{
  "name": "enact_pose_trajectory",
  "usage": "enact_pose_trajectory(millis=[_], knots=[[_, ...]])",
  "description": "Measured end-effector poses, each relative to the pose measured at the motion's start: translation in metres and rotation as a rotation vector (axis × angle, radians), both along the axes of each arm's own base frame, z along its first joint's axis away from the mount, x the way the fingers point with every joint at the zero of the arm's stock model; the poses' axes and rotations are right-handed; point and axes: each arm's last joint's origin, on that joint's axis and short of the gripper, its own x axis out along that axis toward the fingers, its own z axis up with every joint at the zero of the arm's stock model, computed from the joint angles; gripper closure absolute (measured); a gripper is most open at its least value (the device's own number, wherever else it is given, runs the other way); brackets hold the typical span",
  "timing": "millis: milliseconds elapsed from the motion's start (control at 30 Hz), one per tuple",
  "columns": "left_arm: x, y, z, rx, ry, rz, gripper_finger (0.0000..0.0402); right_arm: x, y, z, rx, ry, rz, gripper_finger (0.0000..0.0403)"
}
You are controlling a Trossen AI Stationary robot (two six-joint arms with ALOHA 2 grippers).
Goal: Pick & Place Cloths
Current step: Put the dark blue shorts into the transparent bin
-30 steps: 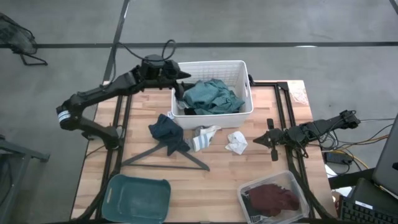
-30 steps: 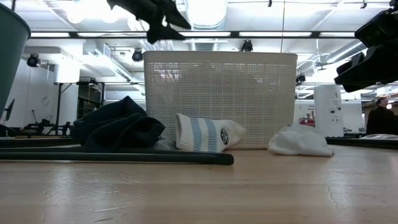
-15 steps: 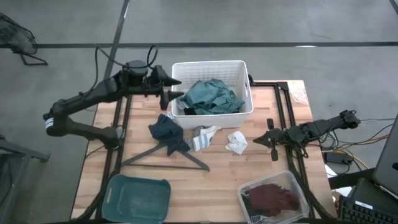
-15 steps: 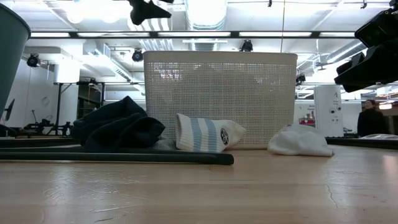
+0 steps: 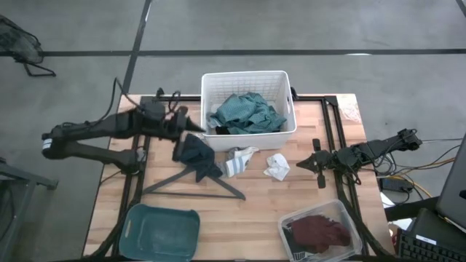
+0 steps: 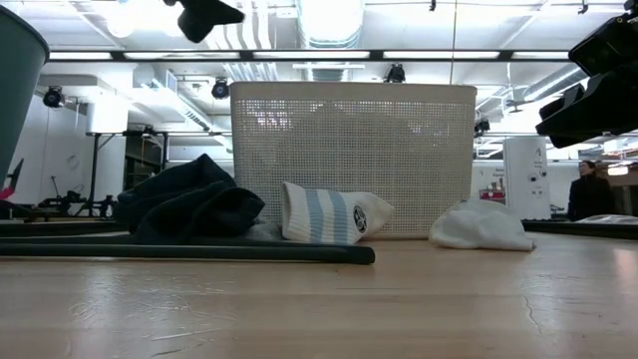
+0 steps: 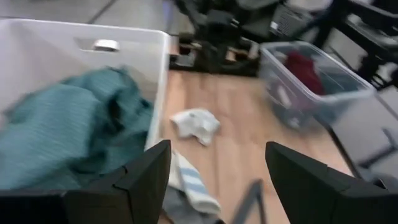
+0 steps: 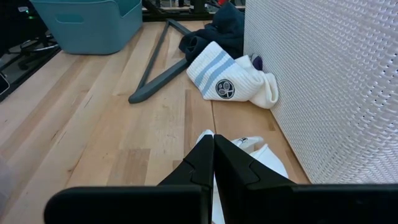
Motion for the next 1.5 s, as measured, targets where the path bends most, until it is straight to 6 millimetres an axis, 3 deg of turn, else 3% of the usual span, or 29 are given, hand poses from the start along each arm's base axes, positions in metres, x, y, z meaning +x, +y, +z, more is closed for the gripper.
enact_pose_trajectory(millis=[500, 1500], knots=[[-0.012, -0.042, -0.029, -0.011, -0.064, -0.189, 0.0135, 0.000, 0.000, 0.000, 0.000, 0.000, 0.000, 0.0394], [-0.030, -0.041, -0.060, 0.027, 0.020, -0.173, 0.0136, 0.000, 0.000, 0.000, 0.000, 0.000, 0.000, 0.0394]])
